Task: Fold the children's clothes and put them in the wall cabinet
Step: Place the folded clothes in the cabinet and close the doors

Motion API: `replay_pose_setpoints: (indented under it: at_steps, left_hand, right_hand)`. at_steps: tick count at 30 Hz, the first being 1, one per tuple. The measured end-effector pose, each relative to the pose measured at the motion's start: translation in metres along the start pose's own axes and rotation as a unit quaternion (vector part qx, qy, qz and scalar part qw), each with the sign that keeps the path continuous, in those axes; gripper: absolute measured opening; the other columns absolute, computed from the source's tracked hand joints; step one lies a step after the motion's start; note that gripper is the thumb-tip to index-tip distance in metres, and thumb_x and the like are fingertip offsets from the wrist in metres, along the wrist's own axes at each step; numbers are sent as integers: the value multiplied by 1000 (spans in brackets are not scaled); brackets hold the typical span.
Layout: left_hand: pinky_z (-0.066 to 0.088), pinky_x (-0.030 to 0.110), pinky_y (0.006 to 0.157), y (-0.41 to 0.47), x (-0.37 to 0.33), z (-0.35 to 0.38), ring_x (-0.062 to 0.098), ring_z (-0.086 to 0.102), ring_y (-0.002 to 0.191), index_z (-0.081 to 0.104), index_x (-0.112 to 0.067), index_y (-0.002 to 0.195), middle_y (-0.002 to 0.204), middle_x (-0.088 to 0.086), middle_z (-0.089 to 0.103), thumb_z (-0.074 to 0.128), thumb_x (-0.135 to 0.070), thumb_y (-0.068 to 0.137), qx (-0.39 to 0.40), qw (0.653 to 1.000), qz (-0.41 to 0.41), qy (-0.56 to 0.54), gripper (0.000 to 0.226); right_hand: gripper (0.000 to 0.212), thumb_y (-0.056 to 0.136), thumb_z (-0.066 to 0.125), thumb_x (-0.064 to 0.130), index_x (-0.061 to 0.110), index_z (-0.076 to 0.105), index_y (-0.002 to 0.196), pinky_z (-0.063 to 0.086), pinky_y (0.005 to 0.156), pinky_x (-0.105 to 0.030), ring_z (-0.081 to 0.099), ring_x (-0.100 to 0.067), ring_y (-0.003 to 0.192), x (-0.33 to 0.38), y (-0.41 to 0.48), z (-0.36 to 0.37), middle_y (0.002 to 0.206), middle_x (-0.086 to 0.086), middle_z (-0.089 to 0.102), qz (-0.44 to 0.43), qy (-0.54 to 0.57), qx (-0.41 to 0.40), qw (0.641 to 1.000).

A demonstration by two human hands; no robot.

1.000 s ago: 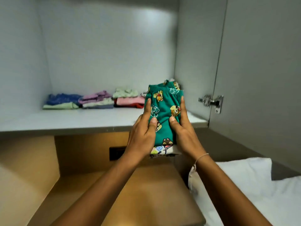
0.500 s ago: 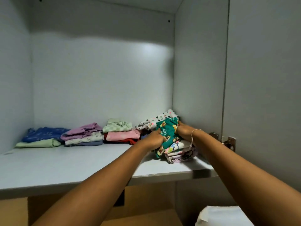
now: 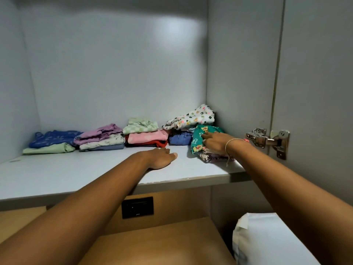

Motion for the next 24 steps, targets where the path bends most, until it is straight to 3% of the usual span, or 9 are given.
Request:
replay_pose_setpoints:
  at_steps: [7, 11, 14, 15, 19, 24]
  left_hand:
    - [6, 38, 119, 3, 3, 4, 20, 7, 150, 15, -17, 154, 164, 2, 7, 23, -54, 99, -7, 1000, -5, -4, 66]
    - [13, 38, 118, 1, 1, 3, 23, 16, 149, 22, -15, 153, 162, 6, 16, 25, -49, 100, -26, 1000, 0, -17, 63]
    - [32, 44, 111, -14, 4, -3, 30, 36, 137, 39, -14, 142, 151, 13, 38, 32, -45, 100, -143, 988, 27, -55, 52]
    - [33, 44, 110, -23, 7, -8, 30, 35, 138, 39, -14, 142, 151, 12, 39, 33, -42, 100, -202, 977, 32, -56, 51]
    - [13, 42, 119, -80, 30, -29, 21, 7, 150, 21, -16, 153, 162, 3, 16, 30, -42, 102, -361, 931, 2, -59, 58]
    - [1, 36, 121, -201, 60, -50, 11, -4, 150, 11, -23, 154, 164, -5, 4, 18, -54, 101, -462, 878, -49, -112, 62]
  right_hand:
    - [51, 102, 27, 28, 12, 27, 151, 15, 120, -47, 17, -35, 147, -4, 20, 6, 163, -6, 15, -4, -55, 7, 998]
    - [52, 100, 26, 32, 20, 28, 150, 18, 120, -45, 21, -30, 146, -7, 18, 7, 162, -3, 20, -4, -22, -8, 1000]
    - [49, 101, 25, 40, 26, 36, 147, 24, 115, -40, 31, -29, 142, -8, 1, 3, 157, -6, 32, 6, 76, -79, 994]
    - [49, 102, 25, 41, 25, 38, 146, 27, 114, -41, 35, -30, 139, -5, -7, 0, 154, -8, 37, -2, 95, -126, 987]
    - [47, 101, 31, 34, 15, 45, 142, 29, 112, -41, 40, -31, 135, 32, -40, -24, 146, -12, 48, -116, 85, -297, 944]
    - [57, 95, 28, 38, 12, 43, 144, 24, 116, -46, 32, -34, 142, 134, -73, -70, 149, -14, 43, -263, 81, -382, 882]
Point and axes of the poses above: each hand's wrist, its own y-axis towards the middle knuckle, its own z-axis out of the palm, x = y × z, the point moved 1 cm from there along y, towards the middle knuckle
